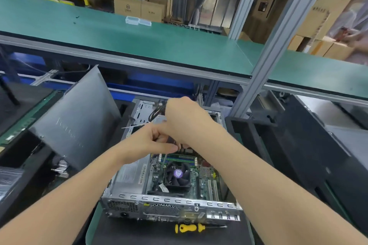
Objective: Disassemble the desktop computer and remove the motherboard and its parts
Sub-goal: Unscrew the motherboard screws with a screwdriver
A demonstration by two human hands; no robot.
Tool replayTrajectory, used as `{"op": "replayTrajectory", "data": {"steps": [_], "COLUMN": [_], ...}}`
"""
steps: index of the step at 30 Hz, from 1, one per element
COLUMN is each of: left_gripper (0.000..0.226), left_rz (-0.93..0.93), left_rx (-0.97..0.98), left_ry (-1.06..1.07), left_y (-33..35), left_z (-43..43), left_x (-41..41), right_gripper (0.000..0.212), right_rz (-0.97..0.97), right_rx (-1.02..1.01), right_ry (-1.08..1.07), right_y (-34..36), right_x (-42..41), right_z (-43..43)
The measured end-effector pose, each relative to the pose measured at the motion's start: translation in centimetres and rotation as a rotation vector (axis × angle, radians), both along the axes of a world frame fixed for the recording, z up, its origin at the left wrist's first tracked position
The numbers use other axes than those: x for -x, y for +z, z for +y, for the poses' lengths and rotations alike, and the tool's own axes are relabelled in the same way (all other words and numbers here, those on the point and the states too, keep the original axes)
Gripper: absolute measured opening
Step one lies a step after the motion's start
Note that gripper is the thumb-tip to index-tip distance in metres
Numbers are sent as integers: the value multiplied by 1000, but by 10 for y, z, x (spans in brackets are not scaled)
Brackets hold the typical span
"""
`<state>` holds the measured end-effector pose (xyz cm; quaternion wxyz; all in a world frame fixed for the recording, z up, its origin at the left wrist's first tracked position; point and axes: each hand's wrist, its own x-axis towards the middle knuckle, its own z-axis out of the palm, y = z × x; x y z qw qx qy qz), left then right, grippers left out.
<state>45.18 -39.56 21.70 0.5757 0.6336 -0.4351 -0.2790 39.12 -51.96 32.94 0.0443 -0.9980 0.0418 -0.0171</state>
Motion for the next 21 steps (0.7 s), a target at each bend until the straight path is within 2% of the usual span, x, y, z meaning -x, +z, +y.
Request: {"op": "replayTrajectory", "data": {"steps": [1,4,6,8,12,14,16,18,21], "left_gripper": [31,41,35,41,12,16,4,7,32], "left_rz": [31,69,66,71,87,120,140,134,49], "left_rx": [-2,32,44,38,-15,-53,-77,-133,-229], "left_ry": [-9,-61,-94,-95,-117,-98,-144,-188,-184], "left_y": [0,-10,-12,-12,-8,-4,-2,5,10], "left_z": [-5,-17,-21,-25,-26,-23,-19,-15,-11], "left_x": [-1,-5,-7,-8,-4,-4,-2,2,6], "right_gripper": [41,43,44,45,32,29,28,27,20], "right_rz": [15,53,76,102,121,128,164,197,219], "right_rx": [12,35,46,67,114,95,52,30,40], "right_ry": [10,36,67,108,253,375,506,630,746], "right_y": [1,3,5,7,12,15,18,22,25], "right_x": [1,4,6,7,13,15,14,12,9], "right_z": [-5,-16,-21,-24,-27,-27,-28,-29,-30]}}
